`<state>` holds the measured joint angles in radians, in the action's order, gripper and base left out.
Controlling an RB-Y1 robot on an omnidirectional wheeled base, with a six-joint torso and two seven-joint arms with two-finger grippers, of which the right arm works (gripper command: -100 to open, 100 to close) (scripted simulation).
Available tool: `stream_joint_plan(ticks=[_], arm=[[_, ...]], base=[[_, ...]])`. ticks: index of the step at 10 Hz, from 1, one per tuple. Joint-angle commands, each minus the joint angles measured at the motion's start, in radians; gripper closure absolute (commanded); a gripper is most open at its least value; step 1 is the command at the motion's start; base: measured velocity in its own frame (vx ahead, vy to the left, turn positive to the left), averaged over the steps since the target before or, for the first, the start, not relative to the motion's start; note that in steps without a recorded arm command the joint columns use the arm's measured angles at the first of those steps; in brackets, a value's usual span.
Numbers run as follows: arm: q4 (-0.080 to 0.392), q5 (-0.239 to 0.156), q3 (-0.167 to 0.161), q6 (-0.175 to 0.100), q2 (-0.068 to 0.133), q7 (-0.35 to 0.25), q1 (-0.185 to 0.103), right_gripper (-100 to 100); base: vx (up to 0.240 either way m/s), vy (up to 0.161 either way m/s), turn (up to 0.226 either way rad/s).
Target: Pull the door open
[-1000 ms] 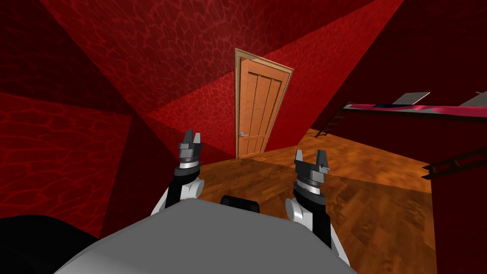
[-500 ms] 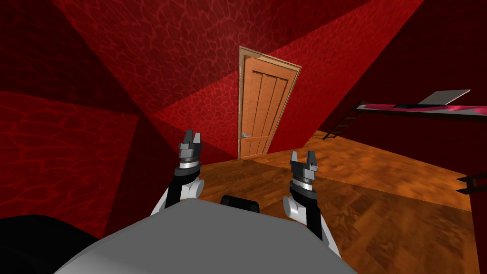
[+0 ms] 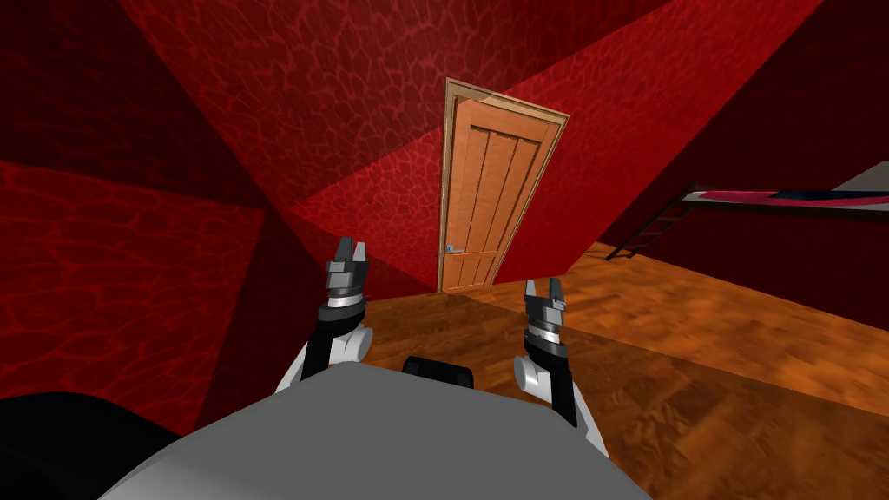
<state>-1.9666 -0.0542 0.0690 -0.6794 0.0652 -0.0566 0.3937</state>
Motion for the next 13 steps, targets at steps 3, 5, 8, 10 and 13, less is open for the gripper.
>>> stream_joint_plan(ticks=[3,5,8,10,13], arm=[[0.109,-0.003,0.008,-0.011,0.009,0.002,-0.043,-100],[0.171,-0.005,0.014,-0.018,0.014,0.003,-0.071,-100],[0.277,-0.008,0.023,-0.03,0.023,0.004,-0.115,-100],[0.322,-0.01,0.026,-0.033,0.025,0.004,-0.13,-100],[0.407,-0.012,0.033,-0.041,0.03,0.005,-0.161,-100]], base=[[0.073,-0.002,0.121],[0.107,0.005,0.151],[0.093,-0.006,0.133],[0.064,-0.01,0.087],[0.062,0.0,0.104]])
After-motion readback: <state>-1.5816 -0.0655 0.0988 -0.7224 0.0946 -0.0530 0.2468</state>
